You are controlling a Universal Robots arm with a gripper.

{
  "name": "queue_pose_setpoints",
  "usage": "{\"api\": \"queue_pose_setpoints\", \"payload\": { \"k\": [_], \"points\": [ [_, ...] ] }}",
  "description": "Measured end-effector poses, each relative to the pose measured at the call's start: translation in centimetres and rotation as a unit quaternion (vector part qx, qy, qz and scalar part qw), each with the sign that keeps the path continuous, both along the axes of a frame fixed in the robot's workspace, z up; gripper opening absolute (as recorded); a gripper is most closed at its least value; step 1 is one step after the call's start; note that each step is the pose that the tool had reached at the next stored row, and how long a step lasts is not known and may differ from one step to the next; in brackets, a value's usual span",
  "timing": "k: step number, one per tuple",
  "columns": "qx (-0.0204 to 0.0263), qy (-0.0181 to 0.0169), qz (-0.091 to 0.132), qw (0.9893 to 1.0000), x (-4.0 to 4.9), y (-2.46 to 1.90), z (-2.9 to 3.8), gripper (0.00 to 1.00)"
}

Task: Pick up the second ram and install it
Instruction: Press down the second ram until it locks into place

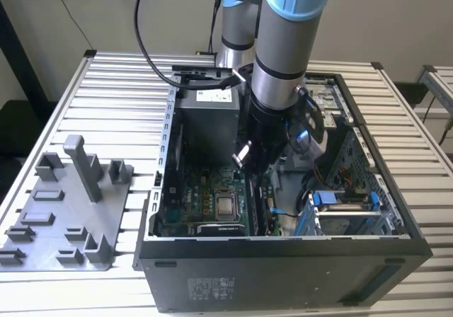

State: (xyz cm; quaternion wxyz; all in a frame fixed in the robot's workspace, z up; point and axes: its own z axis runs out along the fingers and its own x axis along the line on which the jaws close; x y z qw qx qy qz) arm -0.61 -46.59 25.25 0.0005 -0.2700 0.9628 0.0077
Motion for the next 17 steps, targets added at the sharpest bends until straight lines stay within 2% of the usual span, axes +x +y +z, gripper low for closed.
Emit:
{"api": "queue_pose_setpoints", "payload": {
  "k": [4,8,13,17],
  "points": [
    [0.0003,-0.001,0.036,0.9993,0.02,0.0,0.0,0.11],
    [0.0003,-0.0023,0.069,0.9976,0.01,0.0,0.0,0.11],
    [0.001,-0.0037,0.107,0.9943,0.01,0.0,-0.01,0.11],
    [0.0044,-0.0044,0.133,0.9912,0.0,0.0,-0.04,0.11]
  ]
}}
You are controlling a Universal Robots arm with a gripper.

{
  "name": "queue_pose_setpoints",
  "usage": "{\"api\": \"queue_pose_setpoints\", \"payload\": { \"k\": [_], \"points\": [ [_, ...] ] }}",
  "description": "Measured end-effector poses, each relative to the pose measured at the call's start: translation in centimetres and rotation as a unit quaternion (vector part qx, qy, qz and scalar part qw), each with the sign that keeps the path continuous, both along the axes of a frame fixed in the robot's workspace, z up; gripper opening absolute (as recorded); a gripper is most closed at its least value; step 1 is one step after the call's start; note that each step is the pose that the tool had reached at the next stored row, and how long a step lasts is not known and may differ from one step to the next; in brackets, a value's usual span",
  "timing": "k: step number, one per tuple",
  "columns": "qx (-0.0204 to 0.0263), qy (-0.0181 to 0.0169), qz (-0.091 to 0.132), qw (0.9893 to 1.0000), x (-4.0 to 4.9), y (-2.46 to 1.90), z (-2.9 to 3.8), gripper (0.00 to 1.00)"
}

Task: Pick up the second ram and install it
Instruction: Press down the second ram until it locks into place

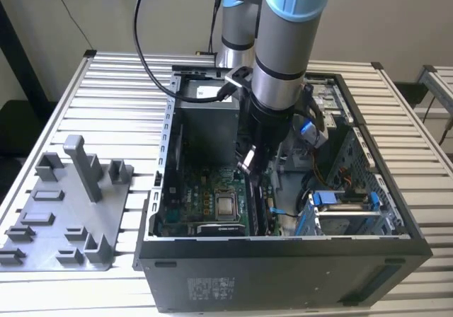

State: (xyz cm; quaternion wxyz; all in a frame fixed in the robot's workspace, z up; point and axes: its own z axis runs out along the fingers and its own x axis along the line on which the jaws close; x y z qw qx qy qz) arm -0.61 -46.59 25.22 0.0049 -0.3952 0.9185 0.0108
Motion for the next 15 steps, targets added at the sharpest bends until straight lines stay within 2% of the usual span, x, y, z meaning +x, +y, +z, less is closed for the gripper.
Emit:
{"api": "queue_pose_setpoints", "payload": {
  "k": [4,8,11,15],
  "points": [
    [0.0031,-0.001,0.025,0.9997,-0.02,0.0,-0.08,0.11],
    [0.0042,-0.0023,0.052,0.9987,-0.03,0.0,-0.11,0.11],
    [0.0042,-0.0033,0.078,0.9969,-0.04,0.0,-0.11,0.11],
    [0.0043,-0.0038,0.115,0.9934,-0.05,0.0,-0.19,0.11]
  ]
}}
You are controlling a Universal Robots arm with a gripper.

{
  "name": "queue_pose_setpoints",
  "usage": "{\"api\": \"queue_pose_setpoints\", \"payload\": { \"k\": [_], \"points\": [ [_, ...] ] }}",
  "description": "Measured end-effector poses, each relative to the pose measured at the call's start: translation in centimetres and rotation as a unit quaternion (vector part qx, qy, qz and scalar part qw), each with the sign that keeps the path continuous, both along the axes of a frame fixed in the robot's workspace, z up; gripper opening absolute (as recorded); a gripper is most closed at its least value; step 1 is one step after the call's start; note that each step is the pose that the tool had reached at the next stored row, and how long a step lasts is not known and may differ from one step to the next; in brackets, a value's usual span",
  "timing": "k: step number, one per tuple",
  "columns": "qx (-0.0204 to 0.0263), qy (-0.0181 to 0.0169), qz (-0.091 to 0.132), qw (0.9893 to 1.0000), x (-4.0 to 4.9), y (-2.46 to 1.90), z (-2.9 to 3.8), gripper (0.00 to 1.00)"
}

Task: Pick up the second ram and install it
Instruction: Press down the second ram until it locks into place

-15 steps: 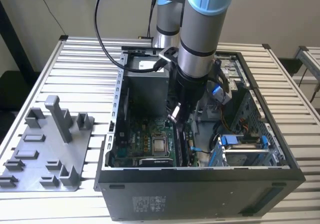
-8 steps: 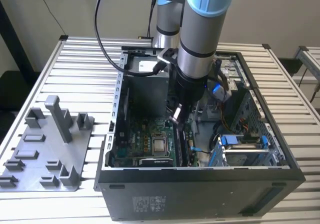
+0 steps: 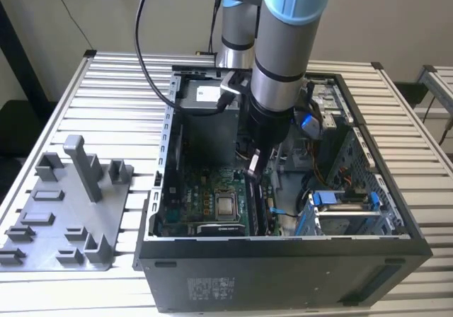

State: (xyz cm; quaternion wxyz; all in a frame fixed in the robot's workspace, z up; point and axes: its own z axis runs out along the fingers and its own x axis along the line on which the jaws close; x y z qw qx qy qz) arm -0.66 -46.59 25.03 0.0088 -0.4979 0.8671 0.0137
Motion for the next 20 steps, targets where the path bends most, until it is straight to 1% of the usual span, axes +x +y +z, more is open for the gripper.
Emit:
{"api": "queue_pose_setpoints", "payload": {
  "k": [2,4,6,8,11,15,16,17,20],
  "points": [
    [-0.0001,-0.0004,0.018,0.9998,0.01,0.0,-0.07,0.11],
    [-0.0001,-0.001,0.036,0.9993,0.01,0.0,-0.15,0.11],
    [-0.0001,-0.0018,0.054,0.9985,0.02,0.0,-0.21,0.11],
    [-0.0001,-0.0029,0.073,0.9973,0.01,0.0,-0.27,0.11],
    [-0.0002,-0.0045,0.1,0.995,0.01,0.0,-0.32,0.11],
    [-0.0002,-0.007,0.135,0.9909,0.01,0.0,-0.35,0.11],
    [-0.0002,-0.0077,0.139,0.9902,0.0,0.01,-0.35,0.11],
    [-0.0002,-0.0079,0.141,0.99,0.0,0.01,-0.35,0.11],
    [-0.0003,-0.0079,0.141,0.99,0.0,0.0,-0.35,0.11]
  ]
}}
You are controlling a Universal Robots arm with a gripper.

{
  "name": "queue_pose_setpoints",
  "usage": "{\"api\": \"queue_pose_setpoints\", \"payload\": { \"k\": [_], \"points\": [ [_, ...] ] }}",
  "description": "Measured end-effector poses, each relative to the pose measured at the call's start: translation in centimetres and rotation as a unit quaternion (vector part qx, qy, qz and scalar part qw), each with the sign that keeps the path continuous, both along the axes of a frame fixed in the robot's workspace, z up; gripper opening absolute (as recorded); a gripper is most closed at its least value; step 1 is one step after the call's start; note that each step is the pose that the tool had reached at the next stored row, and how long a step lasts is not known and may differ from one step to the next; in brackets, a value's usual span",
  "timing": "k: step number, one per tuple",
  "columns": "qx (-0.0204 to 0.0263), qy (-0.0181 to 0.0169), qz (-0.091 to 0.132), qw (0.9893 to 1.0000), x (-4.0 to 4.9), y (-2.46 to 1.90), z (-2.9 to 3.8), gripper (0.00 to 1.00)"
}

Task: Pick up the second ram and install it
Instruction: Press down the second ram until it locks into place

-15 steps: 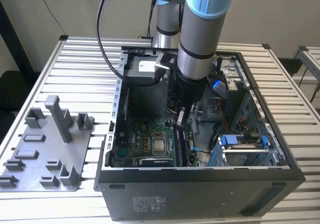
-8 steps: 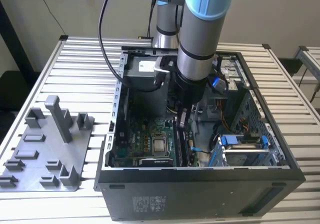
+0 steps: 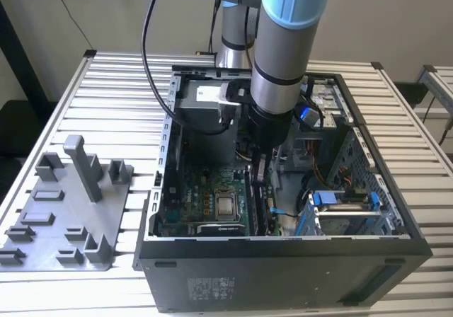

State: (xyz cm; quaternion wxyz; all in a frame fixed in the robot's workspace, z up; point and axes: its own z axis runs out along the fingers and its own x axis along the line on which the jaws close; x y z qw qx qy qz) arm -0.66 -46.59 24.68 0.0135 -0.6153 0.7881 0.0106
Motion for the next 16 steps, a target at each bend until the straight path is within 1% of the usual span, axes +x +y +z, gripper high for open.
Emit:
{"api": "queue_pose_setpoints", "payload": {
  "k": [2,5,8,12,16],
  "points": [
    [0.0001,-0.0001,0.001,1.0,0.0,0.0,-0.13,0.11],
    [0.0,-0.0001,0.006,1.0,-0.01,0.0,-0.65,0.11],
    [0.0001,-0.0005,0.018,0.9998,-0.03,0.0,-1.2,0.11],
    [0.0,-0.0007,0.039,0.9992,-0.05,0.0,-1.93,0.11],
    [-0.0003,-0.0006,0.057,0.9984,-0.06,-0.01,-2.6,0.11]
  ]
}}
